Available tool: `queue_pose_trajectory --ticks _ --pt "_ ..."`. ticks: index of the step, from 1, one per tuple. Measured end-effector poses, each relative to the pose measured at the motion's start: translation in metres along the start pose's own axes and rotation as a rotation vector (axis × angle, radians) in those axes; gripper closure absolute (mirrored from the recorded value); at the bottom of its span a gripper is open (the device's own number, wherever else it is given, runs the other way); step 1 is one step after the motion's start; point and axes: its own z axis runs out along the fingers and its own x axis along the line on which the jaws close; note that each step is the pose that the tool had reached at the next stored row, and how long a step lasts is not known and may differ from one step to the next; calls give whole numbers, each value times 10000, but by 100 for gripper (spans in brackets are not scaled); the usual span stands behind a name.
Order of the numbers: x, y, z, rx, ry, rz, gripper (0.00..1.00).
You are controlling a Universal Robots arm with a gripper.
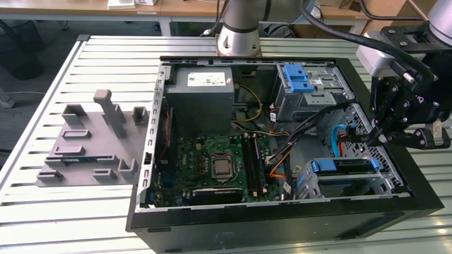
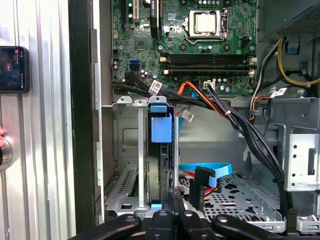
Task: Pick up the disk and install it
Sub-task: 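Insert the first disk wire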
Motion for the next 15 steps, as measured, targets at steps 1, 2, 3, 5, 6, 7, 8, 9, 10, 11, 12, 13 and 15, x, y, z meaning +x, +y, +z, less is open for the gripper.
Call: queue_pose_trajectory --ticks 1,2,3,5,6,7,8,9,10,11,12,13,15 --pt "0 0 0 0 2 0 89" --pt "0 0 1 0 6 0 89" --pt "0 0 2 0 32 -1 89" --pt "0 0 1 2 120 -7 89" --pt "0 0 2 3 134 -8 89" --pt "0 0 2 4 148 -9 89" --pt "0 0 1 3 157 -9 89" --pt "0 0 1 4 159 -9 89" --pt "-2 0 2 4 160 -9 89" --pt "-10 0 1 4 170 -10 89" --pt "-28 1 3 4 178 -11 89" --pt "-59 2 4 4 190 -11 89" --pt "-126 3 7 5 212 -13 89"
